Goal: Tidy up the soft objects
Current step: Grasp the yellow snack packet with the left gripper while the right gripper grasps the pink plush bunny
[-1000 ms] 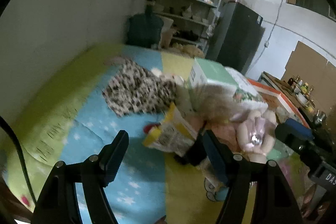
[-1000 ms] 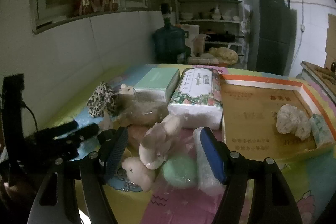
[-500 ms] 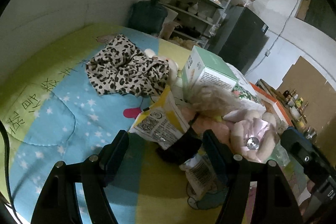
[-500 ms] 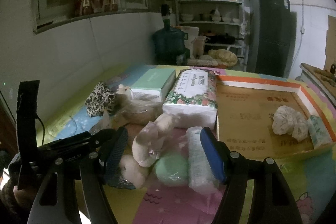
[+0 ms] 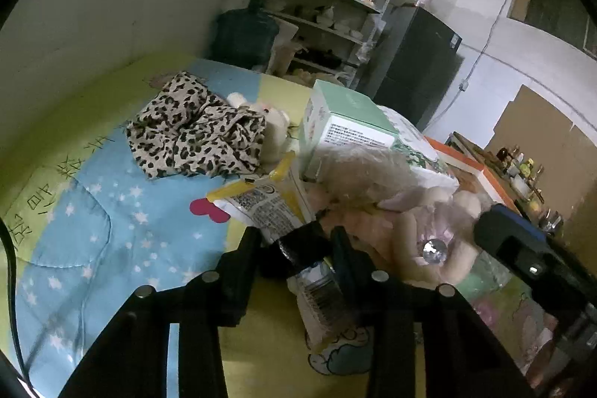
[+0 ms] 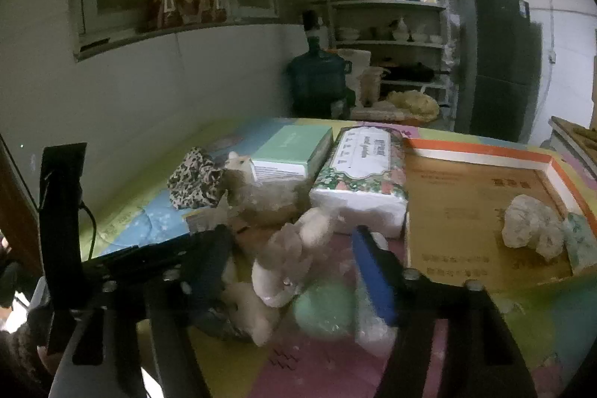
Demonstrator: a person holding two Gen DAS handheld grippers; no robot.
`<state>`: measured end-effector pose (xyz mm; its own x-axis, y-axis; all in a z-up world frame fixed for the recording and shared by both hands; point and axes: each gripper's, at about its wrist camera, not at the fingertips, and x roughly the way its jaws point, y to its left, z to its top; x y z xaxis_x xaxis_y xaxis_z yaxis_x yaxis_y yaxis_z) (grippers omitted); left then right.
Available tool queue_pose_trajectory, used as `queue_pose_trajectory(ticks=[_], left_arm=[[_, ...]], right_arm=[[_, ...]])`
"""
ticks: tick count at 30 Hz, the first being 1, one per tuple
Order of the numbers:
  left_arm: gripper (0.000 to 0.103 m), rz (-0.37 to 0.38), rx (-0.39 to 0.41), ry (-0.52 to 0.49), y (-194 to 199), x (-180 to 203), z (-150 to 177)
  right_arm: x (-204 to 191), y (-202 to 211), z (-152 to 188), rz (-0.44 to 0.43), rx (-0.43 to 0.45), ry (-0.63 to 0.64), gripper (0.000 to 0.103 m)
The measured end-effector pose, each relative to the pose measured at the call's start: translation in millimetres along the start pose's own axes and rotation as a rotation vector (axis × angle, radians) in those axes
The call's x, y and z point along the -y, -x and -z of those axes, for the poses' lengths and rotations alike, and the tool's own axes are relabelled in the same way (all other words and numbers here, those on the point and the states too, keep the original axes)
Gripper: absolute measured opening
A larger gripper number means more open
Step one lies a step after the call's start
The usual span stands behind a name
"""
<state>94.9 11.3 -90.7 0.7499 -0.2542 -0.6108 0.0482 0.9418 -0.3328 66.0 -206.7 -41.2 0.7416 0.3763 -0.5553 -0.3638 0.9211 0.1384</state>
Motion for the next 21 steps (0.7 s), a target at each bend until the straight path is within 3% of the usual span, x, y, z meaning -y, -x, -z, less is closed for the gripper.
queue_pose_trajectory(ticks=[3, 9, 21], left_arm=[[0.037, 0.019, -0.003, 0.012, 1, -4, -2], [0.036, 0.021, 0.010, 0.003, 6, -8, 1], [0.034, 0.009, 0.052, 0.004, 22, -12, -4]], right_arm=[[-2, -8, -1, -0.008, -0.025, 0.007, 0.041], [-5, -20, 0, 0.024, -0.057, 0.032, 0.026], [-5, -14, -4, 0.011, -0.018, 0.023, 0.013]])
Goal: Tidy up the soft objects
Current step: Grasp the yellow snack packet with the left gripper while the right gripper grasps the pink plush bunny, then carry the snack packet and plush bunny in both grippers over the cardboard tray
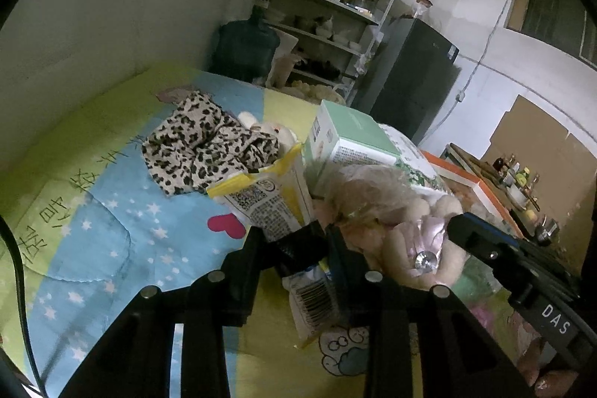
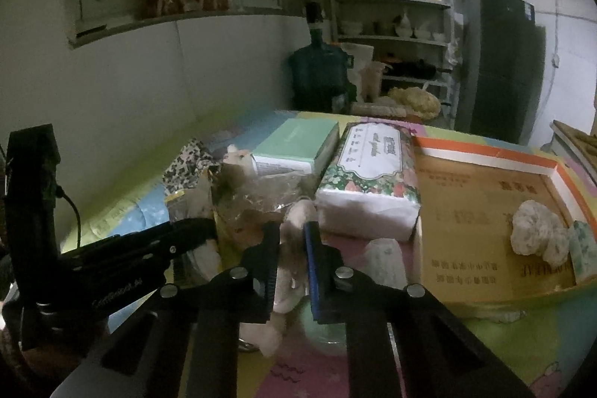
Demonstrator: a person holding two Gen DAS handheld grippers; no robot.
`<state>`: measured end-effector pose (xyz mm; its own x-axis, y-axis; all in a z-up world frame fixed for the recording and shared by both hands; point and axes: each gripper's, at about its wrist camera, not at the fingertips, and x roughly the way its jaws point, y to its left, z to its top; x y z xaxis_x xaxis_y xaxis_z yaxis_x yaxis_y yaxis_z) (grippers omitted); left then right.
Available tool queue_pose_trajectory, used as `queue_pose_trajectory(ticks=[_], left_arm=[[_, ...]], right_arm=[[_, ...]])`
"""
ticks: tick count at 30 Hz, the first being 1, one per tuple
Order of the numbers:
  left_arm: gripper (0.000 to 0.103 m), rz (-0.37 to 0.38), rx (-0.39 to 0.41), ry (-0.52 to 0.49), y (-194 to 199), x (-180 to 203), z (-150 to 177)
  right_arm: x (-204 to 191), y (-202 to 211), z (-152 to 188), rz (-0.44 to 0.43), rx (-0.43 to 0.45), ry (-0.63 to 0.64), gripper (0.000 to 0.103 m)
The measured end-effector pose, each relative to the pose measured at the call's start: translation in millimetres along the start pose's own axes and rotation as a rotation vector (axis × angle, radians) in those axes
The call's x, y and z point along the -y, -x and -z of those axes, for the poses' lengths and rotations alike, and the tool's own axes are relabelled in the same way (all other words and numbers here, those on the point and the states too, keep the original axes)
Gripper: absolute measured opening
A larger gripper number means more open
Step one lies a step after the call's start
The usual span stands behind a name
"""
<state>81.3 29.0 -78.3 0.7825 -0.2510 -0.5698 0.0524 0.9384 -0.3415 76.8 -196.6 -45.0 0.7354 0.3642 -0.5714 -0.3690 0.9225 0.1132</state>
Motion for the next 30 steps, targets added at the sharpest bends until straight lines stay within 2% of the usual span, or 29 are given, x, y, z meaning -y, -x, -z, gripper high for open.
queue_pose_trajectory(ticks=[4, 21, 30], left_arm=[[0.034, 0.001, 0.016, -0.003, 6, -3, -5], [0.034, -0.001, 0.073, -0.053, 25, 11, -17], [0.034, 0.021, 0.111, -0.097, 34, 31, -31]], right_arm=[[0, 7, -2, -0.006, 0.023, -0.001, 0.008], [3, 38, -14, -0.003, 0.126, 0.003, 0.007], [9, 58, -24, 0.011, 0.192, 0.008, 0.007]])
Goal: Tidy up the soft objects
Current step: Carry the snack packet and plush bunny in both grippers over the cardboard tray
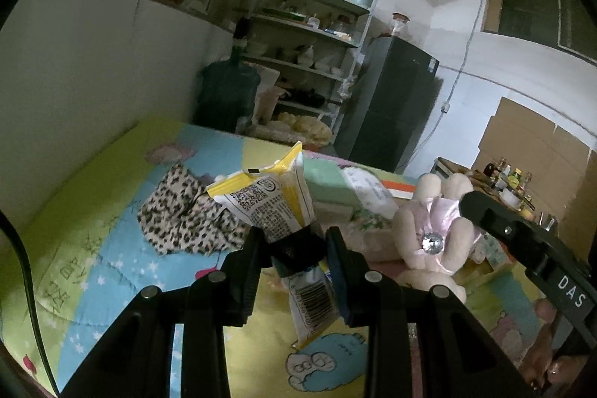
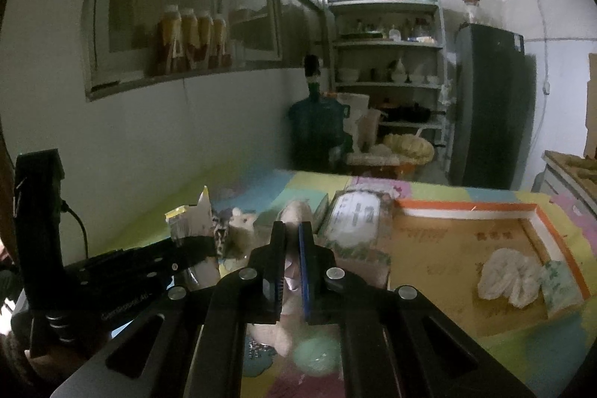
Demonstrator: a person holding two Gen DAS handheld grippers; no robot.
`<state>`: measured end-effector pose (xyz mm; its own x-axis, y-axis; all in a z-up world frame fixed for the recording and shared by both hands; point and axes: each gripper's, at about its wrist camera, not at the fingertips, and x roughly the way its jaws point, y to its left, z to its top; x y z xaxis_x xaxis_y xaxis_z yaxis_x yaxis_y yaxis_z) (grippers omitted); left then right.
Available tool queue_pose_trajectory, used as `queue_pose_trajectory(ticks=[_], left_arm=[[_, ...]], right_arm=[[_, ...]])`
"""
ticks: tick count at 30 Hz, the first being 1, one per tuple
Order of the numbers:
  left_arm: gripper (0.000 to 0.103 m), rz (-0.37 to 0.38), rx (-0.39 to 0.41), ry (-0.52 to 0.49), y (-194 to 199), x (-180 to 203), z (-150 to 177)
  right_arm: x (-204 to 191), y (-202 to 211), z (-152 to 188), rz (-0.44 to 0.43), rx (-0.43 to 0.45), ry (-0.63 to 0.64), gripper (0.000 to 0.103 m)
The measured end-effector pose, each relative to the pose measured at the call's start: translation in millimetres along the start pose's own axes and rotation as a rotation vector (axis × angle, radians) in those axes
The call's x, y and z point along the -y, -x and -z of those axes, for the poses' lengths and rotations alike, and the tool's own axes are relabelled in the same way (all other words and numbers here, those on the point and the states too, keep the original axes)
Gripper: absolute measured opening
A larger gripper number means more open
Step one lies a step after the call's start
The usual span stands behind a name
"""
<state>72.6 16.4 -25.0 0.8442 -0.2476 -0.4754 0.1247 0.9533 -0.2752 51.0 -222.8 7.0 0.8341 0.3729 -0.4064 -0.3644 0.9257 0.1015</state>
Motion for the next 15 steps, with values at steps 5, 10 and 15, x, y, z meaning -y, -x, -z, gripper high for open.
queue_pose_trajectory(ticks=[5, 10, 15], left_arm=[[0.034, 0.019, 0.013, -0.026, 2, 15, -7], [0.034, 0.042, 0.023, -0.051, 2, 31, -13], [0.034, 0.065, 0.029, -0.068, 1, 45, -18]], right_arm=[[6, 10, -8, 0.013, 0.035, 0.001, 0.007], [14, 18, -14, 0.029, 0.062, -0.005, 0.007], [24, 29, -18, 0.047, 0.086, -0.007, 0.007]])
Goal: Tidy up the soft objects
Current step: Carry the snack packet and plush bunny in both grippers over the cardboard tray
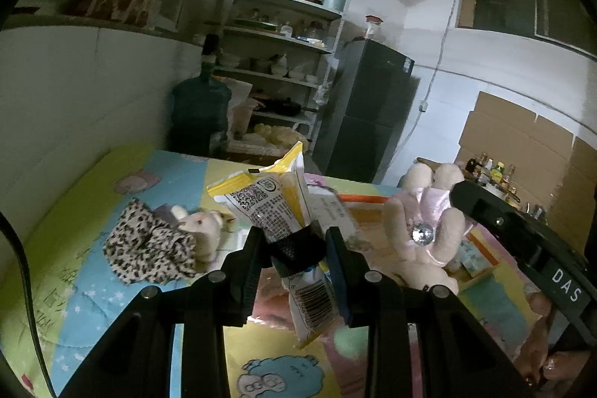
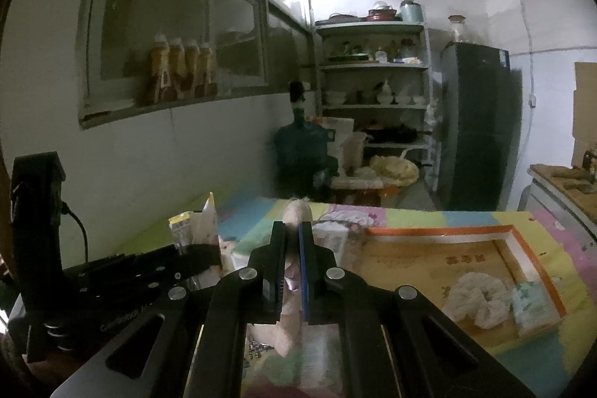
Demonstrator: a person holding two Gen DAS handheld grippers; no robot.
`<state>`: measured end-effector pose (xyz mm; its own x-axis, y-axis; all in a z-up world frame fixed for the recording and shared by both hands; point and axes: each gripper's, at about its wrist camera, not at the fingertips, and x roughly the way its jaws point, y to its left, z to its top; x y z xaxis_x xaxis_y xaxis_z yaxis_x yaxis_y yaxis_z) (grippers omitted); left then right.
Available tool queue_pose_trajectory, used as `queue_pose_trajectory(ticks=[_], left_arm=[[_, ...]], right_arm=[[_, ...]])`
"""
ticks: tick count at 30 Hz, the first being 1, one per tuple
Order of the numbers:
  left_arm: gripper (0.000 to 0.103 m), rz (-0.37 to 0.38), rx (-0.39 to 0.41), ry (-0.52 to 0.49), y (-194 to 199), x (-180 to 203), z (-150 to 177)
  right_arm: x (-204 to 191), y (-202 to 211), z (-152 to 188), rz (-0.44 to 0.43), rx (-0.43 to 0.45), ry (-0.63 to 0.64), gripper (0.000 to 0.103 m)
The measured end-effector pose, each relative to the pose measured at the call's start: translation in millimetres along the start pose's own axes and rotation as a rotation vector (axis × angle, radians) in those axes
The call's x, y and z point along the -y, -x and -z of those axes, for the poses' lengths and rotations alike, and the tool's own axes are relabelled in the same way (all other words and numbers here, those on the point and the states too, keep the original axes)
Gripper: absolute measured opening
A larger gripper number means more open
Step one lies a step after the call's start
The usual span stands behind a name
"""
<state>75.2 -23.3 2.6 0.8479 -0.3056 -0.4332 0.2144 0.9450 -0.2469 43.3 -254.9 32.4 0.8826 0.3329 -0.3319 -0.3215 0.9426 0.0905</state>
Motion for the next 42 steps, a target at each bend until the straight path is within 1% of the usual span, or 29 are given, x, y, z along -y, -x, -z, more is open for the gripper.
queue_pose_trajectory(ticks=[13, 23, 29, 34, 42], left_arm=[[0.034, 0.096, -0.018, -0.052, -22, 52, -11], [0.034, 0.160, -0.052, -0.083, -52, 99, -13], [0.034, 0.178, -0.081, -0.098, -72, 123, -13], [0.034, 0.187, -0.111, -0.113, -87, 146, -5], [0.034, 0.191, -0.176, -0.122, -117, 168, 0]], right_arm=[[42, 28, -5, 0.095, 0.049, -0.022, 0.007], [82, 51, -6, 0.173, 0.067, -0.038, 0.007], [111, 60, -3, 0.209, 0.076, -0.058, 0.007], [136, 64, 0, 0.241, 0.080, -0.082, 0.007], [178, 66, 6, 0.278, 0.074, -0.111, 0.007]])
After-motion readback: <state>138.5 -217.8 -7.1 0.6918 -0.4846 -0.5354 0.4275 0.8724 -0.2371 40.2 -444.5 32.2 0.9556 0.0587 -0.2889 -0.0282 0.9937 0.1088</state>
